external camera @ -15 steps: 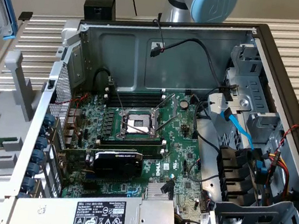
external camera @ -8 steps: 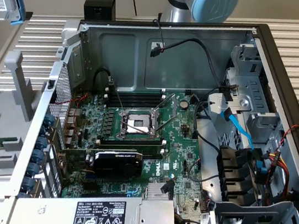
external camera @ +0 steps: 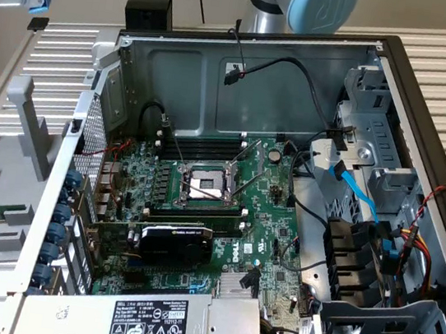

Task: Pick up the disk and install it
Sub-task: 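Pick up the disk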

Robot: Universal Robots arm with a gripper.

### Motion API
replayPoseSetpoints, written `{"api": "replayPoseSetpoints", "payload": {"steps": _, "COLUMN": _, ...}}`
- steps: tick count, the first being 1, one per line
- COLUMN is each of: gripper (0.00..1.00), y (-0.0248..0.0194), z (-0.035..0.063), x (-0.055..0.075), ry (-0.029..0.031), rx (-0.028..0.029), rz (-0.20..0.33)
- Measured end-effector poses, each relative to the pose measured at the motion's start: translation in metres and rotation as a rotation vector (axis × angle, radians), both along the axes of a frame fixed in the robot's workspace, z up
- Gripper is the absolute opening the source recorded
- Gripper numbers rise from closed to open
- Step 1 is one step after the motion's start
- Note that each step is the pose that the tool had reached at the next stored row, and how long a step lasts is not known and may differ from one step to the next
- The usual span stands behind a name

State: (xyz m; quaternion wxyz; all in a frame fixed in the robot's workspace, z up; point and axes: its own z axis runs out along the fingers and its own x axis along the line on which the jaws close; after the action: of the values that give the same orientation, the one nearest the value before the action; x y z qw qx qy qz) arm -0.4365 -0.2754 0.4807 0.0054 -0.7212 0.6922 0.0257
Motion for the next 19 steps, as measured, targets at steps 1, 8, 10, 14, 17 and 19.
{"api": "replayPoseSetpoints", "payload": {"steps": 1, "gripper": 0.37, "y": 0.0000, "z": 0.0031, "x": 0.003, "ry": -0.0001, "rx": 0.0026, "rz": 0.000}}
{"api": "replayPoseSetpoints", "payload": {"steps": 8, "gripper": 0.37, "y": 0.0000, "z": 0.0231, "x": 0.022, "ry": 0.0001, "rx": 0.0160, "rz": 0.001}}
{"api": "replayPoseSetpoints", "payload": {"steps": 10, "gripper": 0.37, "y": 0.0000, "z": 0.0275, "x": 0.028, "ry": 0.0000, "rx": 0.0174, "rz": 0.001}}
{"api": "replayPoseSetpoints", "payload": {"steps": 14, "gripper": 0.37, "y": 0.0000, "z": 0.0348, "x": 0.041, "ry": 0.0000, "rx": 0.0184, "rz": 0.001}}
{"api": "replayPoseSetpoints", "payload": {"steps": 17, "gripper": 0.37, "y": 0.0000, "z": 0.0383, "x": 0.054, "ry": 0.0000, "rx": 0.0184, "rz": 0.001}}
{"api": "replayPoseSetpoints", "payload": {"steps": 19, "gripper": 0.37, "y": 0.0000, "z": 0.0402, "x": 0.062, "ry": 0.0000, "rx": 0.0184, "rz": 0.001}}
